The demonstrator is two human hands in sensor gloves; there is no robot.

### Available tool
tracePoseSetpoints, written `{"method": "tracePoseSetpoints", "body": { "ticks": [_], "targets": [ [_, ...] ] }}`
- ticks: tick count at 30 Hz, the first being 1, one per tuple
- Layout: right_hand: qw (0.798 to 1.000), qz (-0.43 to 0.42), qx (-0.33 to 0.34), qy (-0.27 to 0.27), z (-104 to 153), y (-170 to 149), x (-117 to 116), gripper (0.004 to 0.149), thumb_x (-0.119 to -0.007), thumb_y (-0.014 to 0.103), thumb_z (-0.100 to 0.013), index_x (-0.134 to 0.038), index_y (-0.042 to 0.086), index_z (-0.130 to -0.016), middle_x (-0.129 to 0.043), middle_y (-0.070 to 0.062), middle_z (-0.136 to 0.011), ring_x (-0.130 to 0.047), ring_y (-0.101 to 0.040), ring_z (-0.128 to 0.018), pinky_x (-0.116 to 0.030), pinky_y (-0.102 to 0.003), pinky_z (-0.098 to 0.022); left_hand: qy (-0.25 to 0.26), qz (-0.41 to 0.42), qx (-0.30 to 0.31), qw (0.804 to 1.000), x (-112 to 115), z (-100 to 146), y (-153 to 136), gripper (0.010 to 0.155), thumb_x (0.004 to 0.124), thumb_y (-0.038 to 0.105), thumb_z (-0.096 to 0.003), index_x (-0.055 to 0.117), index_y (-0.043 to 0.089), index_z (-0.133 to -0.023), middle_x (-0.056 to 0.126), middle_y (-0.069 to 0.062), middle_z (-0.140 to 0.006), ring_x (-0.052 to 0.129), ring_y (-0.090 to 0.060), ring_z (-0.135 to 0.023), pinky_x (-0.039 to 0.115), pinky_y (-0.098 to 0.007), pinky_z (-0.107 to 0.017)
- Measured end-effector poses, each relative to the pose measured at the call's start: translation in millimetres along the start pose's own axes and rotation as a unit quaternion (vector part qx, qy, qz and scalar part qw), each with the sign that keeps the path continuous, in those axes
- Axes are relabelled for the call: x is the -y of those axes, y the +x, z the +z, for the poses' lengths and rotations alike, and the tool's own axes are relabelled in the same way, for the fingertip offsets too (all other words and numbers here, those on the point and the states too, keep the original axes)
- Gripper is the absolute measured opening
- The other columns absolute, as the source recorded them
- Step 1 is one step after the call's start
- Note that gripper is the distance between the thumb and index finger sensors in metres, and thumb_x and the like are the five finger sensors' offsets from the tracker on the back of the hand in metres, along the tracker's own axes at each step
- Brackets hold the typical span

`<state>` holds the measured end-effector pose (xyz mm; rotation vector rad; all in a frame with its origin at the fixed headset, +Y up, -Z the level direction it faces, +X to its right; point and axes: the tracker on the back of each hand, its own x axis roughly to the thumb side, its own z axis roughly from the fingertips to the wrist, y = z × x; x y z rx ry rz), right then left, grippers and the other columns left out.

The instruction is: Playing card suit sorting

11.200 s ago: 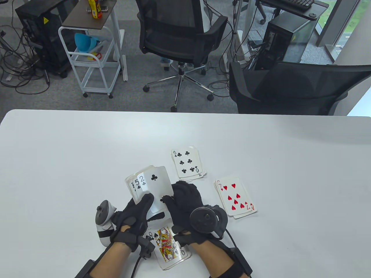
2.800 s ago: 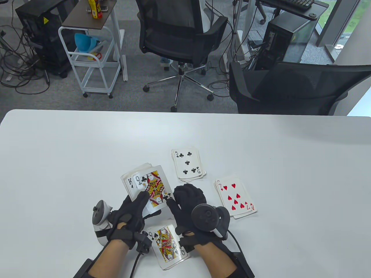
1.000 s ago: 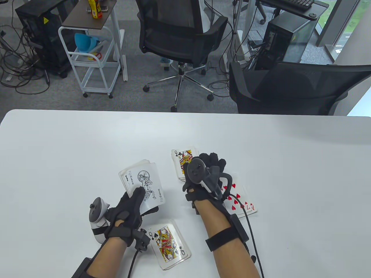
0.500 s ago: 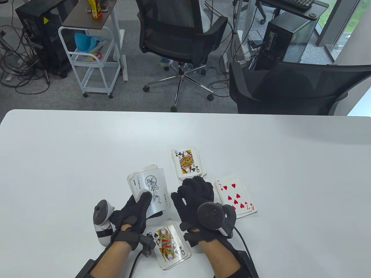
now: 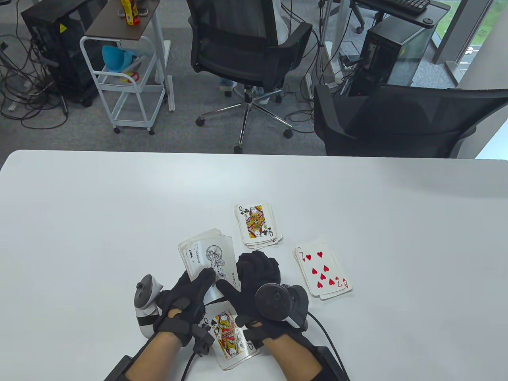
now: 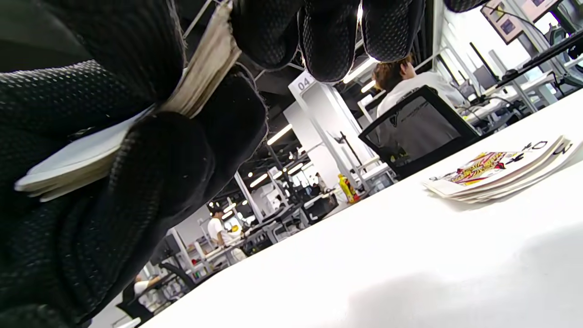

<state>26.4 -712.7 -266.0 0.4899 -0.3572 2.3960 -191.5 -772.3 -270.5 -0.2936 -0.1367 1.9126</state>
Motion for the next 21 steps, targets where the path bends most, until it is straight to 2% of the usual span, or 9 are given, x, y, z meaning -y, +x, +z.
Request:
{"method": "tracePoseSetpoints", "body": {
  "ticks": [2,6,13,17,21],
  "targets": [
    [1.0,-0.011,-0.01,-0.015,0.2,0.6,0.4,0.055,-0.086,0.052,-0.051,-0.072,0.007,-0.08,-0.064,-0.022,-0.102,-0.054,-0.053,-0.098,-0.041,-0.074,-0.067,0.003,0.004,0.003,1.0,-0.4,0.2,0.4,0.053,0.081,0.046,-0.0575,0.064,0.026,-0.104,0.083,0.0,-0.099,0.095,-0.028,-0.083,0.092,-0.04,-0.054],
    [0.999,-0.039,-0.006,-0.032,0.6,0.1,1.5,0.048,-0.087,0.045,-0.051,-0.075,0.006,-0.077,-0.068,-0.021,-0.1,-0.06,-0.051,-0.097,-0.044,-0.073,-0.067,0.001,0.009,0.005,1.0,-0.4,-1.0,0.8,0.054,0.081,0.049,-0.0574,0.065,0.026,-0.103,0.084,0.0,-0.098,0.095,-0.028,-0.082,0.092,-0.04,-0.053],
    [0.998,-0.036,-0.001,-0.056,1.1,-3.1,6.4,0.038,-0.077,0.036,-0.056,-0.083,0.004,-0.075,-0.078,-0.018,-0.095,-0.067,-0.049,-0.094,-0.047,-0.072,-0.067,-0.015,0.01,-0.005,1.0,1.8,-1.5,-0.5,0.055,0.079,0.051,-0.0574,0.063,0.027,-0.104,0.081,0.001,-0.1,0.092,-0.029,-0.085,0.09,-0.041,-0.055],
    [0.997,-0.037,-0.003,-0.061,1.2,-4.4,7.3,0.038,-0.074,0.036,-0.056,-0.087,0.006,-0.075,-0.08,-0.018,-0.094,-0.067,-0.049,-0.094,-0.047,-0.072,-0.066,-0.016,0.01,-0.005,1.0,1.4,-0.5,-0.4,0.055,0.078,0.051,-0.0577,0.063,0.027,-0.105,0.081,0.001,-0.101,0.091,-0.03,-0.086,0.09,-0.042,-0.054],
    [0.996,-0.034,-0.012,-0.077,1.5,-6.4,10.1,0.042,-0.081,0.038,-0.055,-0.083,0.007,-0.082,-0.075,-0.019,-0.097,-0.066,-0.049,-0.094,-0.047,-0.072,-0.067,-0.018,0.006,-0.004,1.0,2.0,-1.3,-0.3,0.055,0.077,0.051,-0.0579,0.062,0.028,-0.105,0.08,0.001,-0.102,0.091,-0.03,-0.087,0.09,-0.042,-0.055]
  ]
}}
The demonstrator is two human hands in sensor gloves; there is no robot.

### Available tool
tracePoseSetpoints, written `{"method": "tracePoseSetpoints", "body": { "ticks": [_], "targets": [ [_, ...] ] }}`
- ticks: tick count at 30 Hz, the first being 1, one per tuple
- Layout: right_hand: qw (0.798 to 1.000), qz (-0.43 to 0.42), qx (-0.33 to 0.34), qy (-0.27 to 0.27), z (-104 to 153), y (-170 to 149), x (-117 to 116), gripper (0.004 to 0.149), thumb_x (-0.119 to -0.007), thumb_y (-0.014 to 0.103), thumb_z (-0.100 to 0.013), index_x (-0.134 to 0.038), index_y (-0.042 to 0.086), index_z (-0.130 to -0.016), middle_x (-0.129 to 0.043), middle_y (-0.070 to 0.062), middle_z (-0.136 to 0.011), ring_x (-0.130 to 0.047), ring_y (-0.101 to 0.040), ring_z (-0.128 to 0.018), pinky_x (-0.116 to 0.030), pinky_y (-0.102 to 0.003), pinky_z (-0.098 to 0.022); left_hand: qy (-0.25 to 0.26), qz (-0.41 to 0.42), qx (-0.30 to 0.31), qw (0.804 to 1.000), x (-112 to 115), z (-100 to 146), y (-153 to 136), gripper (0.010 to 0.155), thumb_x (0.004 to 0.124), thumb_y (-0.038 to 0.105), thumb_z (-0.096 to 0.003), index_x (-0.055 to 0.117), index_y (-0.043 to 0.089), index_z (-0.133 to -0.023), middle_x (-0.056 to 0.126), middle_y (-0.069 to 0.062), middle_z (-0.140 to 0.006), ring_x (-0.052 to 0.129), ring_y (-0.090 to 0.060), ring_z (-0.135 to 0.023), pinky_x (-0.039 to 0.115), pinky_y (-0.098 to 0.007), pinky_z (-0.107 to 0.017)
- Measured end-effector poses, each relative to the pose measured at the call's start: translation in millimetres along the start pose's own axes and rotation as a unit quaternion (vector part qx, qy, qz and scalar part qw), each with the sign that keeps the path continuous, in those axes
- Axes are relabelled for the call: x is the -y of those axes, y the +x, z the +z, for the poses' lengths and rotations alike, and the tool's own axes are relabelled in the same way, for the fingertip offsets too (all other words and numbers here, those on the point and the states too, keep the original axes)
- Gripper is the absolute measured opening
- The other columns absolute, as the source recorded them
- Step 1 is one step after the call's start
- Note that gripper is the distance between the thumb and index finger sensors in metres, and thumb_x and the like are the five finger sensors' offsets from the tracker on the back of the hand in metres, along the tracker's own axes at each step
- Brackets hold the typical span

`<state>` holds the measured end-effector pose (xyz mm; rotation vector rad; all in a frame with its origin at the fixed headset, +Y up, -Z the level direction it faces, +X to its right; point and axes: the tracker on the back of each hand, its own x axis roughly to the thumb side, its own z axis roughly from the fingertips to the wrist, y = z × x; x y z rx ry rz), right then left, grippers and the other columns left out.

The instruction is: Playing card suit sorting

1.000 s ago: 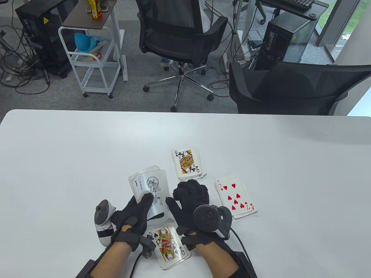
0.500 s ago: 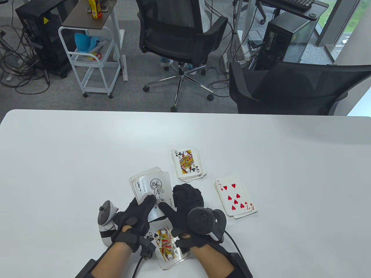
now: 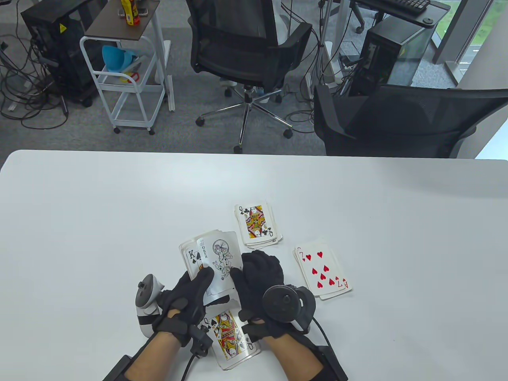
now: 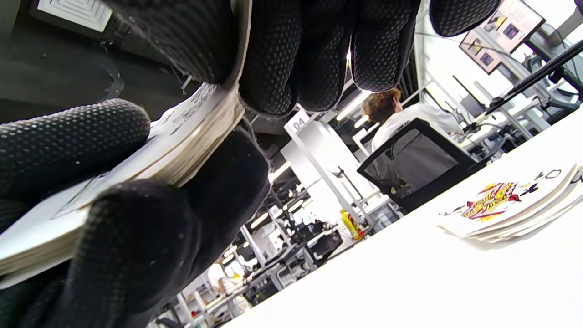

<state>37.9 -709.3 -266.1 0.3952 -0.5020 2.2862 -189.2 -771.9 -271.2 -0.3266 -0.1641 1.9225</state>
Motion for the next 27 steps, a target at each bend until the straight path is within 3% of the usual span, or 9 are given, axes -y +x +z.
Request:
{"method": "tracePoseSetpoints", "body": {
  "ticks": [4,12,19,24,27],
  "targets": [
    [1.0,0.004,-0.009,-0.007,0,-3,4,0.049,-0.086,0.039,-0.053,-0.075,0.008,-0.089,-0.069,-0.02,-0.101,-0.062,-0.05,-0.096,-0.046,-0.072,-0.067,0.002,-0.008,0.0,1.0,-1,0,-1,0.055,0.077,0.051,-0.0578,0.062,0.027,-0.105,0.08,0.0,-0.102,0.09,-0.03,-0.087,0.09,-0.042,-0.055],
    [0.999,0.013,-0.03,-0.015,-6,-13,16,0.038,-0.081,0.035,-0.055,-0.084,0.009,-0.083,-0.075,-0.019,-0.098,-0.063,-0.05,-0.095,-0.045,-0.073,-0.067,0.018,-0.007,0.007,1.0,-6,1,3,0.054,0.077,0.051,-0.0581,0.063,0.027,-0.105,0.08,0.0,-0.101,0.091,-0.03,-0.086,0.09,-0.041,-0.055],
    [0.992,0.033,-0.108,-0.047,-15,-47,50,0.037,-0.081,0.034,-0.056,-0.088,0.008,-0.082,-0.073,-0.02,-0.099,-0.059,-0.052,-0.097,-0.042,-0.074,-0.067,0.045,0.004,0.035,0.998,-13,4,13,0.054,0.077,0.051,-0.058,0.063,0.027,-0.104,0.082,0.0,-0.1,0.092,-0.03,-0.085,0.09,-0.041,-0.055],
    [0.974,0.094,-0.186,0.085,-21,-66,50,0.038,-0.084,0.032,-0.056,-0.086,0.006,-0.084,-0.061,-0.025,-0.106,-0.043,-0.056,-0.101,-0.034,-0.076,-0.067,0.049,0.01,0.039,0.998,-14,4,15,0.054,0.077,0.051,-0.058,0.063,0.027,-0.104,0.082,0.0,-0.1,0.093,-0.029,-0.085,0.09,-0.041,-0.055],
    [0.94,0.152,-0.231,0.199,-21,-67,37,0.038,-0.085,0.031,-0.058,-0.085,0.005,-0.085,-0.054,-0.028,-0.109,-0.034,-0.057,-0.102,-0.028,-0.076,-0.067,0.049,0.007,0.037,0.998,-14,4,15,0.054,0.077,0.051,-0.058,0.063,0.027,-0.104,0.082,0.0,-0.1,0.092,-0.03,-0.085,0.09,-0.041,-0.055]
  ]
}}
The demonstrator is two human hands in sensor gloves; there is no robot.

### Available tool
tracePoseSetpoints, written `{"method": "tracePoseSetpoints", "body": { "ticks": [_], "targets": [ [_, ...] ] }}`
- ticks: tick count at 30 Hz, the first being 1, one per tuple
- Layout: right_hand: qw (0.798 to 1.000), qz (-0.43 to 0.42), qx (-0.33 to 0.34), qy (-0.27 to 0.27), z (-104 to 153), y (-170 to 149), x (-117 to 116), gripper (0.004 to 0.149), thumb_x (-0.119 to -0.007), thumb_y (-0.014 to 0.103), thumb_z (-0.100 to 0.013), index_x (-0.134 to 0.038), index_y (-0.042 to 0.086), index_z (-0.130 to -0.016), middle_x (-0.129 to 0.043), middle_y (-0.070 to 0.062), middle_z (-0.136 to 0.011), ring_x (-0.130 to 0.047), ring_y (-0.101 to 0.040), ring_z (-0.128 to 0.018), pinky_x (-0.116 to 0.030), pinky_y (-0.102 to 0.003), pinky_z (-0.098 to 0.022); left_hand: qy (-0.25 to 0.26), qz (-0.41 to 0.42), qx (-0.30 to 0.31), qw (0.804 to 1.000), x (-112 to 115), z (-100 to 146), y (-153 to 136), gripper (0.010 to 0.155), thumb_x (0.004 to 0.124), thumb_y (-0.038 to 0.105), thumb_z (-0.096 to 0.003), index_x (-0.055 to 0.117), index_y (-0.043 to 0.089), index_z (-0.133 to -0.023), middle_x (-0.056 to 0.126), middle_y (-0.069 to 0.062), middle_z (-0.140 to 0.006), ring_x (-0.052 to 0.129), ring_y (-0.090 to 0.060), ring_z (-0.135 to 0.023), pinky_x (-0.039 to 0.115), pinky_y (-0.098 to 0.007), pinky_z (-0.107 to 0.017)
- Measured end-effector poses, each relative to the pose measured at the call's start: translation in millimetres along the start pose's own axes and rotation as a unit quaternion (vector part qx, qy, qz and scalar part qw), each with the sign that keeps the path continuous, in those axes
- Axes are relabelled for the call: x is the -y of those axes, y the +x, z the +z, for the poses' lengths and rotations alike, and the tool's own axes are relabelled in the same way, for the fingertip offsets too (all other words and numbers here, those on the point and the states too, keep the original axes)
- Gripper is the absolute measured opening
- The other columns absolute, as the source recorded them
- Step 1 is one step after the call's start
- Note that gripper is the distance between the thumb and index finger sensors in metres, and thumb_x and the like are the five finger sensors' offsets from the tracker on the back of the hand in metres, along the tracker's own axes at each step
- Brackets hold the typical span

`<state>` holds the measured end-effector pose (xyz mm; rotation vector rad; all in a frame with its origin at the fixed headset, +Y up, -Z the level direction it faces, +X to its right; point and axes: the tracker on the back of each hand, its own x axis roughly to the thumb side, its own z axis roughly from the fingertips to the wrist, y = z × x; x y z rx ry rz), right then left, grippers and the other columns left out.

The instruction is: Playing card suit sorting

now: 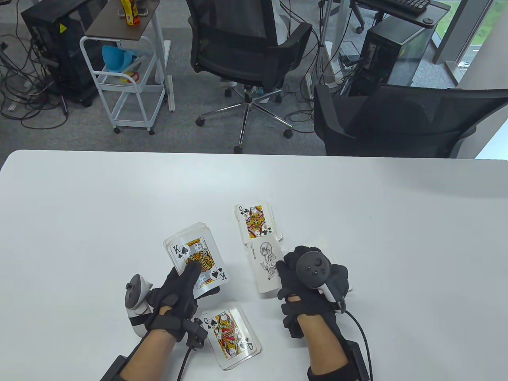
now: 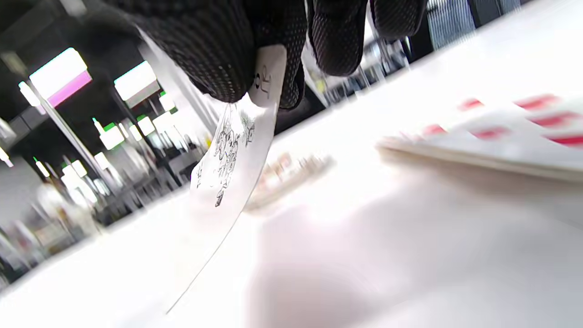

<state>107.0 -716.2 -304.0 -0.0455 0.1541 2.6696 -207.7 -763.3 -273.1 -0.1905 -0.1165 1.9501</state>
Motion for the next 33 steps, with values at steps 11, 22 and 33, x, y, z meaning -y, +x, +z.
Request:
{"method": "tracePoseSetpoints", "body": {
  "ticks": [11,22,33],
  "targets": [
    [0.975,0.213,-0.055,0.045,-12,13,-39,0.045,-0.09,0.033,-0.056,-0.08,0.002,-0.087,-0.048,-0.029,-0.11,-0.029,-0.056,-0.101,-0.028,-0.073,-0.068,0.002,-0.003,-0.007,1.0,0,1,0,0.054,0.077,0.05,-0.058,0.063,0.026,-0.104,0.082,0.0,-0.1,0.092,-0.03,-0.085,0.09,-0.041,-0.055],
    [0.985,0.168,-0.034,-0.011,-6,11,-23,0.053,-0.09,0.041,-0.055,-0.077,0.003,-0.089,-0.048,-0.028,-0.109,-0.031,-0.056,-0.101,-0.03,-0.073,-0.068,-0.01,-0.012,-0.018,1.0,4,0,-4,0.054,0.077,0.05,-0.0582,0.063,0.026,-0.104,0.082,0.0,-0.1,0.092,-0.03,-0.085,0.09,-0.041,-0.054],
    [0.98,0.001,0.118,-0.162,27,39,0,0.053,-0.077,0.048,-0.057,-0.081,0.004,-0.087,-0.057,-0.026,-0.107,-0.039,-0.055,-0.101,-0.032,-0.075,-0.067,-0.042,-0.02,-0.048,0.998,11,-2,-11,0.055,0.076,0.049,-0.0584,0.062,0.026,-0.106,0.081,-0.001,-0.101,0.092,-0.031,-0.085,0.092,-0.042,-0.053]
  ]
}}
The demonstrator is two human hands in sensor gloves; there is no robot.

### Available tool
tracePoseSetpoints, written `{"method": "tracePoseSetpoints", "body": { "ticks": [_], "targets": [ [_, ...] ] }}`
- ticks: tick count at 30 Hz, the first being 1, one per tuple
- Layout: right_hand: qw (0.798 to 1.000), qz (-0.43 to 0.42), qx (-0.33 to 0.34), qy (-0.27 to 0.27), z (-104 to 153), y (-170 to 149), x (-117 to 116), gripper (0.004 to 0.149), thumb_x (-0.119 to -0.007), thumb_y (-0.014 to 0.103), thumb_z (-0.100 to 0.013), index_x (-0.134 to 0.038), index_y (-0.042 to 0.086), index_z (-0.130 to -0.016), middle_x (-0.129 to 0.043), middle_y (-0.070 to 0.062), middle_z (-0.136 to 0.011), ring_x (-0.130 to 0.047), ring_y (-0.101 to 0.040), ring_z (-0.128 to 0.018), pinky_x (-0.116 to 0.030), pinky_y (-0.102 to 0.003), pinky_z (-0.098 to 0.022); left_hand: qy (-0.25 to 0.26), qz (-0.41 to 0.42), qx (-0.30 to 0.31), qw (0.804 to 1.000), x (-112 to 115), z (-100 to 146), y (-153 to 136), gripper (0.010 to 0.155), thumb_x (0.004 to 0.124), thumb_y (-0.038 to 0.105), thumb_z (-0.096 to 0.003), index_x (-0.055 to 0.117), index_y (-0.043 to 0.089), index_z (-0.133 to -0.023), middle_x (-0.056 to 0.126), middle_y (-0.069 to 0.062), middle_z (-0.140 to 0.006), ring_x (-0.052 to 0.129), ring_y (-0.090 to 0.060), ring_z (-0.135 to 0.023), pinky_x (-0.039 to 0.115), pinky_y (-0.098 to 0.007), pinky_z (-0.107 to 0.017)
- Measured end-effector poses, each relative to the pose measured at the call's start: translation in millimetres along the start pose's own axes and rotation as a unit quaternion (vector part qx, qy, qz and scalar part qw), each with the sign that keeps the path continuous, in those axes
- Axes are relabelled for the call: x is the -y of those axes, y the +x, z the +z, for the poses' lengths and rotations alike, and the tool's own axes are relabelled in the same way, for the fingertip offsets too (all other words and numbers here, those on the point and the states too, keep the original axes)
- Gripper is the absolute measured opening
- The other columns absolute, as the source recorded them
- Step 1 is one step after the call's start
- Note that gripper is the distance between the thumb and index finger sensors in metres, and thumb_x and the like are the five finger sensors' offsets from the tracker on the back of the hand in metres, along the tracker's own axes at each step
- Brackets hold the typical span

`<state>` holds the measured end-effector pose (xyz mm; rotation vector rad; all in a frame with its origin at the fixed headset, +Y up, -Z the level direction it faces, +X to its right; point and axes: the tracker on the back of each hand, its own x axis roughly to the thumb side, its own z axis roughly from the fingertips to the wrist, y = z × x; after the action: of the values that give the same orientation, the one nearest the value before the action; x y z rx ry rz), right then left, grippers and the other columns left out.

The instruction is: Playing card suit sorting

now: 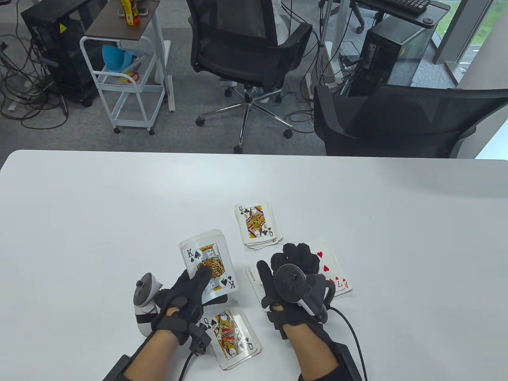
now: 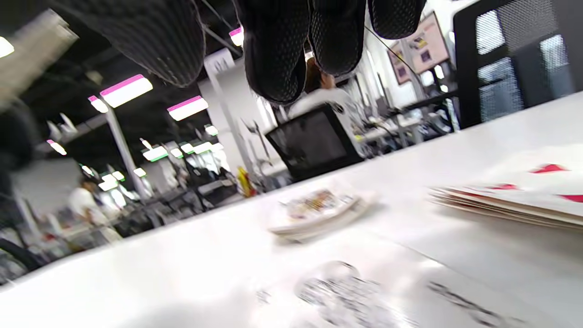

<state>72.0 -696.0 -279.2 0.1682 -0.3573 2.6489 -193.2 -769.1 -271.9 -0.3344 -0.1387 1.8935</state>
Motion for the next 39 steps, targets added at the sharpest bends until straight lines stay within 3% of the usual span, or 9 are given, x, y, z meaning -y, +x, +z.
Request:
{"method": "tracePoseSetpoints", "body": {
  "ticks": [6,16,19,22,27,30,36,37,39],
  "targets": [
    [0.992,-0.086,0.086,-0.022,7,19,-3,0.054,-0.073,0.047,-0.057,-0.079,0.005,-0.09,-0.059,-0.024,-0.106,-0.041,-0.054,-0.102,-0.034,-0.075,-0.067,-0.002,-0.014,0.003,1.0,0,-1,1,0.054,0.078,0.047,-0.0584,0.061,0.025,-0.105,0.081,-0.001,-0.101,0.093,-0.03,-0.085,0.092,-0.041,-0.053],
    [0.986,-0.108,0.123,0.015,15,35,-19,0.058,-0.075,0.05,-0.057,-0.072,0.007,-0.094,-0.059,-0.023,-0.107,-0.045,-0.053,-0.101,-0.036,-0.074,-0.067,0.003,-0.023,0.022,0.999,-1,0,4,0.053,0.085,0.048,-0.0563,0.07,0.024,-0.101,0.09,0.0,-0.093,0.101,-0.027,-0.076,0.095,-0.037,-0.048],
    [0.983,-0.109,0.144,0.023,17,42,-19,0.061,-0.08,0.053,-0.054,-0.07,0.007,-0.093,-0.058,-0.023,-0.107,-0.043,-0.054,-0.102,-0.036,-0.074,-0.067,0.01,-0.025,0.034,0.999,-1,1,7,0.052,0.086,0.05,-0.0555,0.073,0.025,-0.099,0.093,0.001,-0.09,0.102,-0.026,-0.074,0.096,-0.037,-0.046],
    [0.987,-0.064,0.139,0.04,18,47,-20,0.057,-0.081,0.056,-0.053,-0.072,0.008,-0.084,-0.06,-0.022,-0.105,-0.043,-0.054,-0.102,-0.036,-0.074,-0.068,0.021,-0.03,0.035,0.999,-2,1,7,0.052,0.086,0.05,-0.0553,0.074,0.024,-0.099,0.093,0.001,-0.09,0.103,-0.026,-0.074,0.096,-0.037,-0.046],
    [0.988,-0.103,0.116,-0.001,19,42,-20,0.058,-0.084,0.053,-0.052,-0.07,0.007,-0.084,-0.06,-0.023,-0.104,-0.046,-0.054,-0.1,-0.038,-0.074,-0.067,0.012,-0.031,0.018,0.999,-2,0,4,0.052,0.087,0.05,-0.0552,0.074,0.024,-0.099,0.093,0.001,-0.09,0.103,-0.027,-0.073,0.096,-0.037,-0.045],
    [0.985,-0.129,0.111,0.003,18,39,-19,0.051,-0.086,0.047,-0.052,-0.073,0.007,-0.08,-0.064,-0.022,-0.102,-0.05,-0.053,-0.1,-0.041,-0.073,-0.068,0.006,-0.036,0.013,0.999,1,0,2,0.053,0.086,0.051,-0.0553,0.073,0.024,-0.099,0.093,0.001,-0.09,0.102,-0.027,-0.073,0.096,-0.037,-0.046],
    [0.984,-0.144,0.103,-0.017,14,32,-14,0.039,-0.076,0.037,-0.057,-0.088,0.005,-0.075,-0.076,-0.019,-0.098,-0.059,-0.051,-0.098,-0.044,-0.073,-0.067,-0.013,-0.019,0.001,1.0,-1,-1,3,0.056,0.084,0.053,-0.0562,0.069,0.025,-0.102,0.088,0.0,-0.095,0.098,-0.028,-0.078,0.093,-0.039,-0.049],
    [0.984,-0.147,0.1,-0.016,14,32,-13,0.04,-0.077,0.038,-0.057,-0.089,0.005,-0.077,-0.075,-0.02,-0.098,-0.058,-0.052,-0.098,-0.043,-0.073,-0.067,-0.011,-0.018,0.001,1.0,-1,-1,3,0.054,0.084,0.052,-0.0565,0.07,0.025,-0.102,0.088,0.0,-0.095,0.098,-0.028,-0.079,0.093,-0.039,-0.049],
    [0.983,-0.156,0.091,-0.021,14,29,-12,0.053,-0.083,0.043,-0.055,-0.078,0.006,-0.092,-0.067,-0.022,-0.103,-0.056,-0.053,-0.098,-0.043,-0.073,-0.067,-0.012,-0.025,-0.005,1.0,-2,-1,5,0.052,0.084,0.048,-0.0565,0.07,0.026,-0.101,0.088,0.0,-0.095,0.099,-0.028,-0.078,0.094,-0.039,-0.049]
  ]
}}
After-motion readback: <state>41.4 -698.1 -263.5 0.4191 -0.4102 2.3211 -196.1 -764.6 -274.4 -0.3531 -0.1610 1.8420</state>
